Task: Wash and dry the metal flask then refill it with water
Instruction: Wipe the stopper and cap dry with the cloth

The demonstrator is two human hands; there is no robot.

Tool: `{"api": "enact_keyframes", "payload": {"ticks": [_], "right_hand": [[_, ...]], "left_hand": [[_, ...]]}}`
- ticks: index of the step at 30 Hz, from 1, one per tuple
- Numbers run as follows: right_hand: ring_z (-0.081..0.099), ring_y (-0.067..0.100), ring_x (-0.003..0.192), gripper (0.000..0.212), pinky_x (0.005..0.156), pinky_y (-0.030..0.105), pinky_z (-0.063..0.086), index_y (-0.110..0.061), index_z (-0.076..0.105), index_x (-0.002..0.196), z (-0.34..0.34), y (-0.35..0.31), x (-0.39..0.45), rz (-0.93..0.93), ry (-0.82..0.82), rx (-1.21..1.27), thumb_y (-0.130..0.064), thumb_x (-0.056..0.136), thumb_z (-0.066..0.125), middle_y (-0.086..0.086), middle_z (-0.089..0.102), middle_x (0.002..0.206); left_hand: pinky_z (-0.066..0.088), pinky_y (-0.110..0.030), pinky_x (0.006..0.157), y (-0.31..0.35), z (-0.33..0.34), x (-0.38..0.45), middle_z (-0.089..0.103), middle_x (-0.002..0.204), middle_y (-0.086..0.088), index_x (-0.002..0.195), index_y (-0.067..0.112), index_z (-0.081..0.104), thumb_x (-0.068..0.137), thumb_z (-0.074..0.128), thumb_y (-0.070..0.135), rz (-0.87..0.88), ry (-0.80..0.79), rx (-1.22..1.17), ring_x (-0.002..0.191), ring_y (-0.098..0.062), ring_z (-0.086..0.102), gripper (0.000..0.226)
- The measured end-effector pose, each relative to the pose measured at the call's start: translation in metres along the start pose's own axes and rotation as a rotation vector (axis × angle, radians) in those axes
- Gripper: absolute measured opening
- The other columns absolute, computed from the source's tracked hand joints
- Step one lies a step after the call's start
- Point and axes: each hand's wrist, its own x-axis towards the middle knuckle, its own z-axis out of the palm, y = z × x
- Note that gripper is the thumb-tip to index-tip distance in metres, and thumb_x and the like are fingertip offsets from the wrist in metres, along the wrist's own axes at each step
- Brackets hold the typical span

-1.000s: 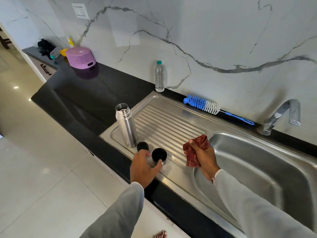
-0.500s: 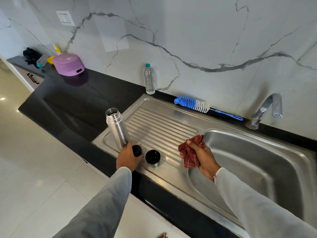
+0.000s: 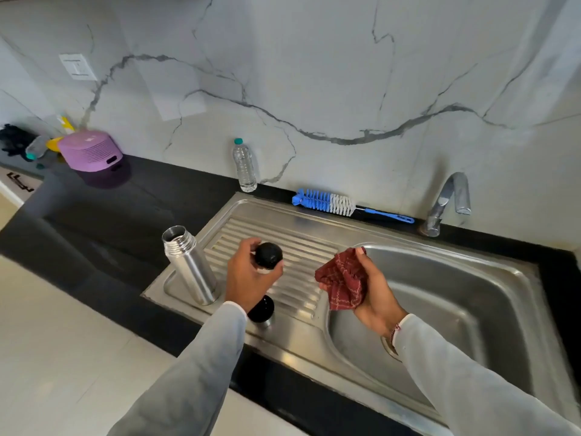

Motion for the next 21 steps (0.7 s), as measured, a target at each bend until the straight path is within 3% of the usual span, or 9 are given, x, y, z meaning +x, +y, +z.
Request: {"api": "enact_keyframes", "payload": {"ticks": [3, 5, 7, 9, 11, 13, 15, 18, 21], "right_hand": [[0.062, 0.046, 0.118, 0.060, 0.113, 0.057, 0.040, -0.003, 0.060, 0.131, -0.002, -0.012, -0.003, -0.111, 0.000, 0.042, -0.051, 0.096, 0.056, 0.028, 0.065, 0.125], [0.065, 0.044, 0.110, 0.061, 0.110, 0.056, 0.042, -0.003, 0.071, 0.116, -0.008, -0.025, -0.008, -0.205, 0.006, 0.080, -0.055, 0.100, 0.042, 0.029, 0.068, 0.118], [0.063, 0.041, 0.112, 0.073, 0.108, 0.052, 0.042, -0.002, 0.069, 0.118, -0.014, -0.035, -0.011, -0.266, 0.033, 0.089, -0.060, 0.102, 0.027, 0.030, 0.067, 0.120], [0.063, 0.035, 0.120, 0.073, 0.110, 0.050, 0.043, -0.003, 0.065, 0.123, -0.018, -0.041, -0.014, -0.319, 0.112, 0.076, -0.061, 0.103, 0.025, 0.025, 0.067, 0.125], [0.069, 0.026, 0.113, 0.064, 0.108, 0.047, 0.047, -0.013, 0.073, 0.113, -0.022, -0.044, -0.014, -0.368, 0.244, -0.050, -0.062, 0.102, 0.032, 0.016, 0.074, 0.115], [0.073, 0.006, 0.094, 0.057, 0.095, 0.031, 0.054, -0.021, 0.076, 0.097, -0.028, -0.044, -0.022, -0.430, 0.356, -0.305, -0.058, 0.104, 0.033, 0.001, 0.078, 0.096], [0.070, -0.005, 0.087, 0.054, 0.085, 0.020, 0.053, -0.030, 0.073, 0.099, -0.034, -0.043, -0.032, -0.481, 0.398, -0.545, -0.058, 0.104, 0.028, -0.008, 0.075, 0.092], [0.067, -0.005, 0.094, 0.049, 0.089, 0.025, 0.050, -0.036, 0.069, 0.104, -0.050, -0.044, -0.036, -0.527, 0.430, -0.636, -0.061, 0.103, 0.026, -0.009, 0.073, 0.100], [0.063, 0.006, 0.106, 0.043, 0.100, 0.033, 0.047, -0.030, 0.066, 0.116, -0.064, -0.051, -0.036, -0.643, 0.486, -0.757, -0.052, 0.107, 0.030, -0.006, 0.068, 0.111]], "left_hand": [[0.053, -0.021, 0.076, 0.020, 0.029, 0.003, 0.070, 0.097, 0.006, 0.107, 0.022, 0.063, 0.063, 0.095, 0.017, 0.056, -0.058, -0.103, 0.082, -0.007, 0.066, 0.054], [0.052, -0.027, 0.076, 0.030, 0.050, 0.004, 0.067, 0.096, 0.009, 0.104, 0.027, 0.066, 0.059, 0.090, 0.024, 0.133, -0.098, -0.116, 0.083, -0.006, 0.061, 0.051], [0.051, -0.029, 0.082, 0.042, 0.070, 0.003, 0.062, 0.099, 0.013, 0.107, 0.033, 0.068, 0.057, 0.081, 0.034, 0.217, -0.168, -0.099, 0.091, -0.003, 0.058, 0.052], [0.053, -0.036, 0.092, 0.056, 0.093, 0.000, 0.062, 0.105, 0.009, 0.111, 0.039, 0.068, 0.060, 0.079, 0.036, 0.257, -0.289, -0.131, 0.102, -0.013, 0.061, 0.053], [0.054, -0.038, 0.096, 0.069, 0.111, -0.004, 0.068, 0.109, 0.005, 0.117, 0.038, 0.067, 0.063, 0.083, 0.034, 0.257, -0.411, -0.192, 0.105, -0.017, 0.065, 0.056], [0.057, -0.036, 0.092, 0.083, 0.127, -0.004, 0.076, 0.106, 0.005, 0.121, 0.026, 0.069, 0.067, 0.089, 0.031, 0.236, -0.527, -0.235, 0.099, -0.014, 0.071, 0.059], [0.059, -0.034, 0.085, 0.095, 0.139, -0.006, 0.077, 0.097, 0.004, 0.114, 0.018, 0.072, 0.070, 0.092, 0.022, 0.259, -0.578, -0.206, 0.087, -0.009, 0.071, 0.048], [0.057, -0.032, 0.080, 0.116, 0.153, -0.011, 0.076, 0.096, 0.000, 0.114, 0.015, 0.071, 0.074, 0.090, 0.014, 0.353, -0.561, -0.134, 0.085, -0.012, 0.070, 0.045], [0.055, -0.030, 0.079, 0.132, 0.164, -0.014, 0.074, 0.102, -0.002, 0.122, 0.013, 0.056, 0.075, 0.089, 0.024, 0.390, -0.574, -0.006, 0.090, -0.019, 0.070, 0.059]]}}
